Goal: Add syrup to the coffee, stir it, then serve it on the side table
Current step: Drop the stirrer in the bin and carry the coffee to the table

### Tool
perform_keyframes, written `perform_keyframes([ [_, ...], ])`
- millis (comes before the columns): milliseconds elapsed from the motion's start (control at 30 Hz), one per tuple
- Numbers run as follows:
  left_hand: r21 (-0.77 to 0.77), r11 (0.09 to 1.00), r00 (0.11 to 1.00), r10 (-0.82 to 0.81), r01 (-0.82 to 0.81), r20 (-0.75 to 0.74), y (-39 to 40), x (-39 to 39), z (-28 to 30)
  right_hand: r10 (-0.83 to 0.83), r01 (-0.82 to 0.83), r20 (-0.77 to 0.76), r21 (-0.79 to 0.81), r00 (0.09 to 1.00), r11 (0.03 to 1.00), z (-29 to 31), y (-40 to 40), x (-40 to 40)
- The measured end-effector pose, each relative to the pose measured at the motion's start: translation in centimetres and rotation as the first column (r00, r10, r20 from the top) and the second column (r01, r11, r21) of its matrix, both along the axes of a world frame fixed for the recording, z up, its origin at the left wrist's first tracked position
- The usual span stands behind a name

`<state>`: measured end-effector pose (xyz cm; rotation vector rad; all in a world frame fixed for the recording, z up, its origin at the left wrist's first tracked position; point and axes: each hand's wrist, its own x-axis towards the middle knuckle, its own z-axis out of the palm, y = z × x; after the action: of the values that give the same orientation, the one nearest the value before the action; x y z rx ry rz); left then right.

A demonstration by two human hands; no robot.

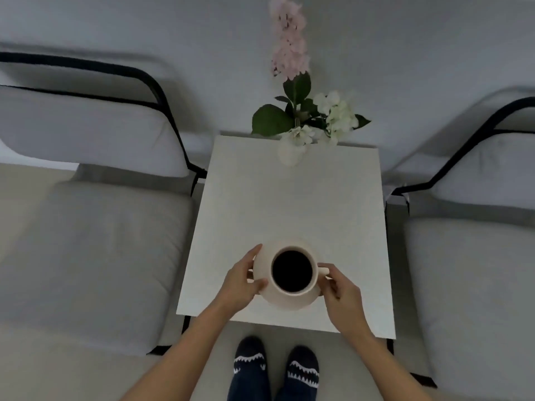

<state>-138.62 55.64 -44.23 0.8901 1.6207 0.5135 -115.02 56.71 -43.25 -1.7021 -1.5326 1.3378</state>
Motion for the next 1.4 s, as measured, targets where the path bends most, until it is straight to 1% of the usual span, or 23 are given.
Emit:
perform_keyframes([
  [133, -0.016, 1.0, 0.999, -0.022, 0.021, -0.05, 0.6, 0.2, -4.2, 0.026, -0.025, 0.02, -0.018, 0.999, 1.0, -4.3, 0.8, -0.1],
  [267, -0.012, 1.0, 0.994, -0.03, 0.028, -0.103, 1.0, 0.4, -7.5, 0.038, -0.036, 0.043, -0.03, 0.998, 0.999, -7.4, 1.4, -0.1],
  [500, -0.018, 0.998, 0.982, -0.056, 0.054, -0.18, 1.6, 1.5, -9.5, 0.007, -0.004, 0.073, -0.041, 0.997, 0.999, -10.8, 1.6, 0.2],
  [600, -0.009, 0.998, 0.969, -0.07, 0.07, -0.235, 1.5, 2.0, -9.8, 0.003, 0.0, 0.096, -0.036, 0.995, 0.999, -11.3, 1.6, 0.4],
  [700, -0.011, 0.998, 0.964, -0.066, 0.066, -0.256, 1.2, 2.5, -9.8, 0.004, -0.002, 0.117, -0.018, 0.993, 1.0, -11.2, 1.6, 0.3],
  [867, -0.016, 0.998, 0.956, -0.069, 0.068, -0.286, 1.0, 2.8, -9.8, -0.057, 0.057, 0.14, 0.003, 0.988, 0.998, -11.2, 0.9, -0.1],
  [1033, -0.014, 0.994, 0.934, -0.109, 0.111, -0.341, 1.0, 3.3, -9.5, -0.079, 0.082, 0.148, -0.008, 0.986, 0.997, -11.1, 0.6, -0.4],
  [1267, -0.043, 0.989, 0.922, -0.147, 0.141, -0.357, 1.1, 3.5, -9.7, -0.086, 0.09, 0.133, -0.023, 0.987, 0.996, -11.0, 0.5, -0.4],
  [1400, -0.059, 0.978, 0.867, -0.205, 0.2, -0.454, 1.0, 3.2, -10.0, -0.085, 0.088, 0.142, -0.02, 0.986, 0.996, -11.0, 0.3, -0.4],
])
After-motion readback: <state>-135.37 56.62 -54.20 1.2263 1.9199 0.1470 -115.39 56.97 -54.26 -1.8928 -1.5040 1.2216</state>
